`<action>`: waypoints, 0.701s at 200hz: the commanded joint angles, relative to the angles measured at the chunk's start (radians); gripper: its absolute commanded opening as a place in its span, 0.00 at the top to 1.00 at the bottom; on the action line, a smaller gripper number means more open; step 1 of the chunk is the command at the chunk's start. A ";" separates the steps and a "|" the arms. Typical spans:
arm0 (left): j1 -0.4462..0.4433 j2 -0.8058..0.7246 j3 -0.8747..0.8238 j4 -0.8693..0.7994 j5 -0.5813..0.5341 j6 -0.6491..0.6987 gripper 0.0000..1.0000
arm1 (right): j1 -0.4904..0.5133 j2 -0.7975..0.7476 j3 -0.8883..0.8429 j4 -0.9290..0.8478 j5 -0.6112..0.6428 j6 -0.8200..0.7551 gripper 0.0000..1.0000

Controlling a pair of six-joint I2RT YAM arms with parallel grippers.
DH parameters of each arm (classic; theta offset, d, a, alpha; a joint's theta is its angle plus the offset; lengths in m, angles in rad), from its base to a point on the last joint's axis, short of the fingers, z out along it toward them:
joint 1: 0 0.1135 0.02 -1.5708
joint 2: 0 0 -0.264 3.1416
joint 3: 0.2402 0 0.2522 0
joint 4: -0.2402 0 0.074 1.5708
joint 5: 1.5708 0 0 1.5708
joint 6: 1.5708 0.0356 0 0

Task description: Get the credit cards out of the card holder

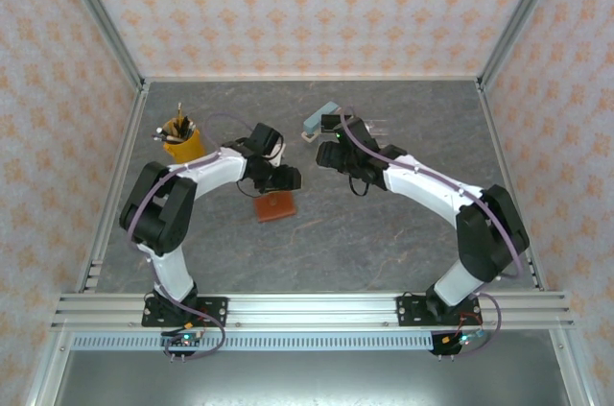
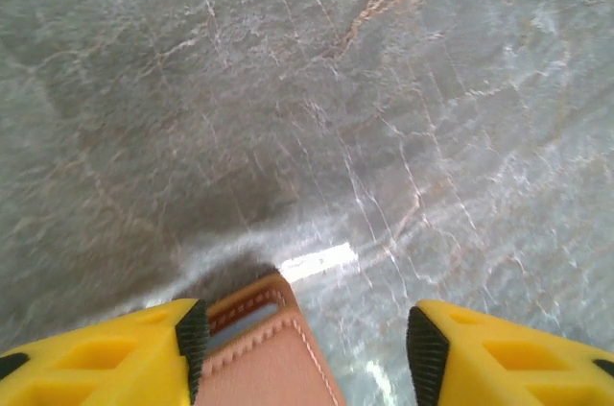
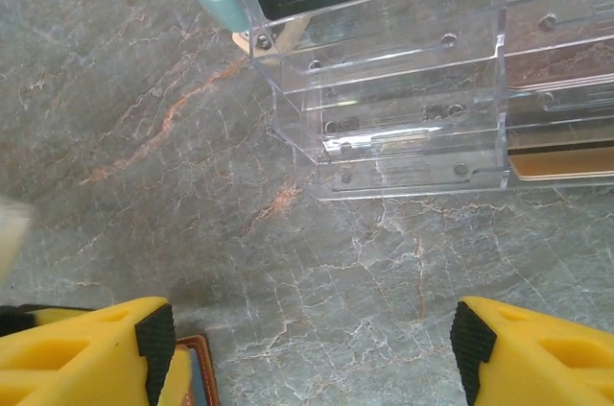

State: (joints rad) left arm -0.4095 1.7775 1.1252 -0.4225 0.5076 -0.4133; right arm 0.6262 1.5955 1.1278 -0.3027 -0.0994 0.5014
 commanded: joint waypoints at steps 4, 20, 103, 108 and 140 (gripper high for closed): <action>0.052 -0.152 -0.029 -0.032 -0.083 -0.053 0.31 | 0.035 0.053 0.060 -0.031 -0.065 -0.118 0.25; 0.121 -0.225 -0.082 -0.049 -0.143 -0.110 0.28 | 0.080 0.114 0.123 -0.046 -0.090 -0.168 0.27; 0.313 -0.615 -0.281 -0.185 -0.499 -0.243 0.00 | 0.251 0.573 0.637 -0.371 -0.124 -0.442 0.23; 0.314 -0.631 -0.287 -0.190 -0.515 -0.248 0.00 | 0.256 0.591 0.654 -0.387 -0.121 -0.449 0.22; 0.320 -0.692 -0.301 -0.218 -0.560 -0.243 0.00 | 0.265 0.642 0.690 -0.447 -0.062 -0.456 0.21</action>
State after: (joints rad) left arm -0.1020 1.1149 0.8421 -0.5869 0.0479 -0.6395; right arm 0.8948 2.2154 1.7847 -0.6273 -0.2321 0.0906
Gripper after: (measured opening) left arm 0.995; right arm 0.793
